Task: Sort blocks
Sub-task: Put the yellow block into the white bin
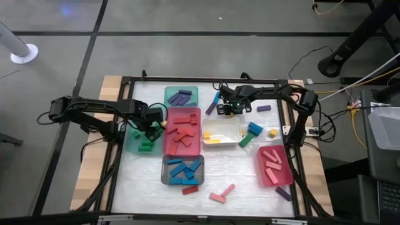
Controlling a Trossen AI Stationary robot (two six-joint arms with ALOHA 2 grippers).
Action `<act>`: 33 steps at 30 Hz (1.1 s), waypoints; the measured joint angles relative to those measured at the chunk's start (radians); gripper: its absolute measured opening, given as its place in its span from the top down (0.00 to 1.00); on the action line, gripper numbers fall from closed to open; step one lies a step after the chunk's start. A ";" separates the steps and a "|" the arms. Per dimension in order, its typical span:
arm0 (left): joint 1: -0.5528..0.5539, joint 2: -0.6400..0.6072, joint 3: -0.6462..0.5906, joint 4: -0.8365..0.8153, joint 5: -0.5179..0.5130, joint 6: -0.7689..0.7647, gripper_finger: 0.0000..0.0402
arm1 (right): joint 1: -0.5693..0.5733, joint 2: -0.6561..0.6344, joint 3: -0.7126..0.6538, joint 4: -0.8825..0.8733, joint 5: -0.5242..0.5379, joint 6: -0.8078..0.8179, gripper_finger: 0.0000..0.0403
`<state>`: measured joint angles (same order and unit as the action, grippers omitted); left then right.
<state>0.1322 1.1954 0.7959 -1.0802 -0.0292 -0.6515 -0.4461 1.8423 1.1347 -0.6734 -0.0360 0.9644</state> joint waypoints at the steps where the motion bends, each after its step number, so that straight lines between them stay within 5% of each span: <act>1: 0.000 0.000 0.000 0.012 0.000 0.000 0.54 | 0.000 0.000 0.000 0.005 -0.001 -0.003 0.68; 10: 0.000 0.000 0.000 0.170 0.000 -0.003 0.55 | -0.058 0.001 0.116 -0.023 -0.102 -0.171 0.68; 22: 0.006 0.000 0.000 0.432 0.000 0.016 0.55 | -0.047 -0.001 0.410 -0.155 -0.548 -0.320 0.66; 29: 0.069 0.000 0.000 0.576 -0.004 0.050 0.55 | 0.125 -0.001 0.435 -0.203 -0.566 -0.393 0.65; 33: 0.120 0.000 0.000 0.618 -0.004 0.080 0.55 | 0.231 -0.001 0.435 -0.282 -0.467 -0.453 0.64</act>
<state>0.2521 1.1954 0.7959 -0.4618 -0.0334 -0.5711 -0.2151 1.8412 1.5692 -0.9557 -0.5032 0.5115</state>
